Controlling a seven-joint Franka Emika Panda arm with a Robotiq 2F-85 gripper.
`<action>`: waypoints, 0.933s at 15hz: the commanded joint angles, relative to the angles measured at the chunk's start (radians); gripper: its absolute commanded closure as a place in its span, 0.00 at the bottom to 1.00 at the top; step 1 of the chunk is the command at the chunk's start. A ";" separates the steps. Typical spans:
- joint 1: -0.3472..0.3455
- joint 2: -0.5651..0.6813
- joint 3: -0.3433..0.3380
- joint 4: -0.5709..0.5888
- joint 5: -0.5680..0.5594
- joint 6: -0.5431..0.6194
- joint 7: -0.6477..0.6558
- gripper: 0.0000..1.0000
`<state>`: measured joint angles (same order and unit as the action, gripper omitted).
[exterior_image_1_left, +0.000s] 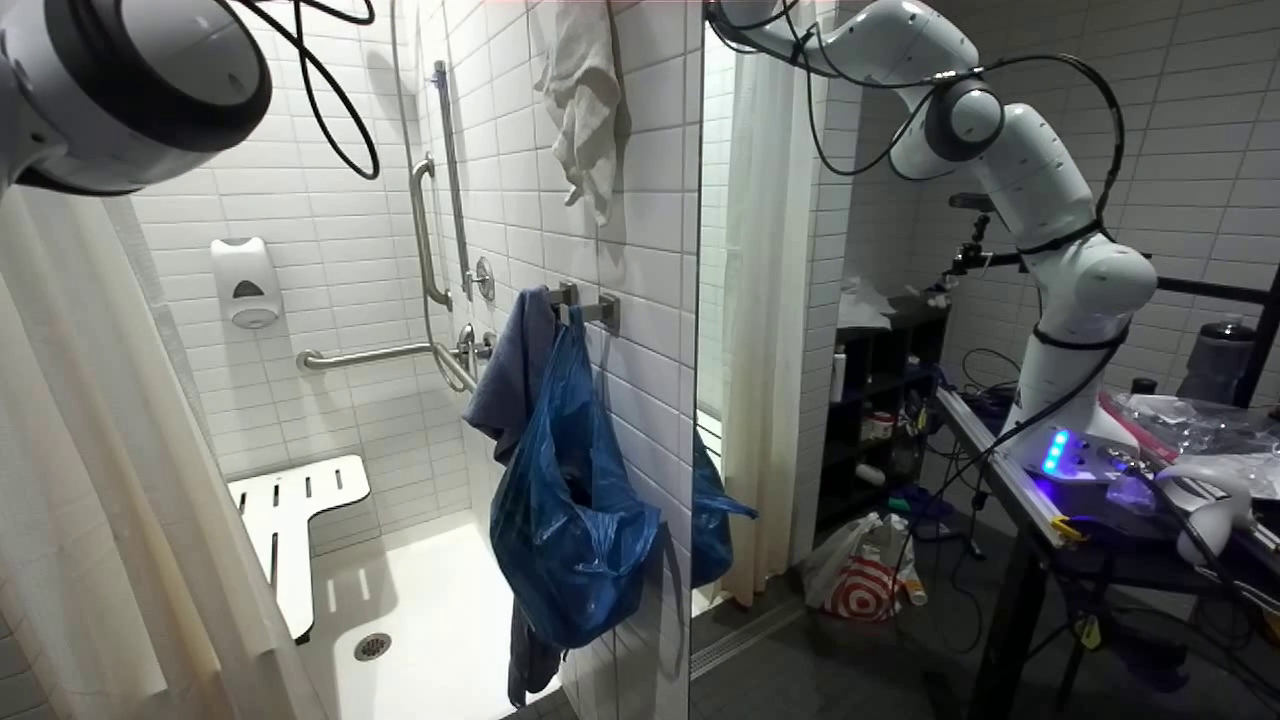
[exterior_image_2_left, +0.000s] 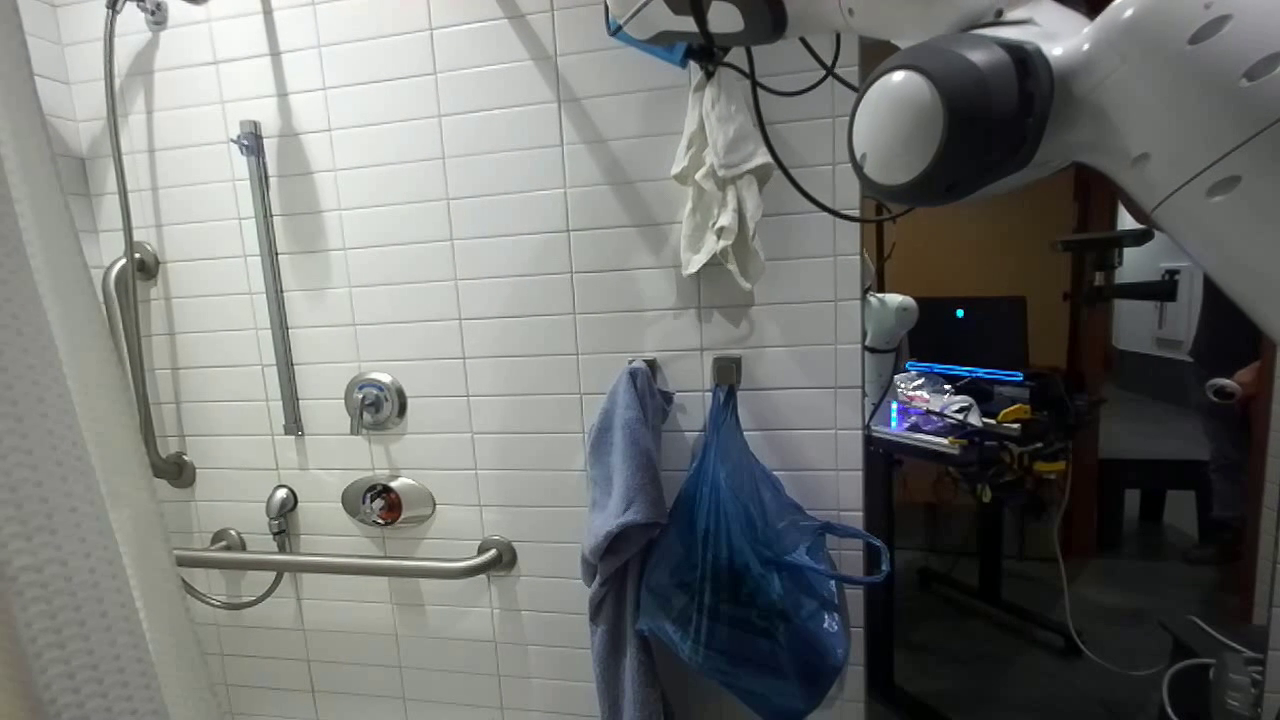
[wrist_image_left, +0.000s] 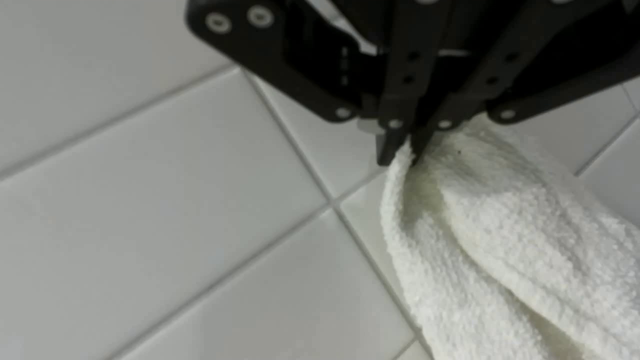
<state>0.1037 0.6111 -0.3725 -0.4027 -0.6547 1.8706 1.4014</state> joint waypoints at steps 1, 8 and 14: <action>-0.056 0.044 0.039 0.116 0.071 -0.101 -0.070 0.99; -0.013 -0.059 0.020 -0.043 0.064 -0.077 -0.077 0.99; 0.011 -0.058 0.016 -0.030 0.053 -0.038 -0.107 0.99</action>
<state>0.0943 0.5870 -0.3560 -0.4027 -0.5978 1.8034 1.3162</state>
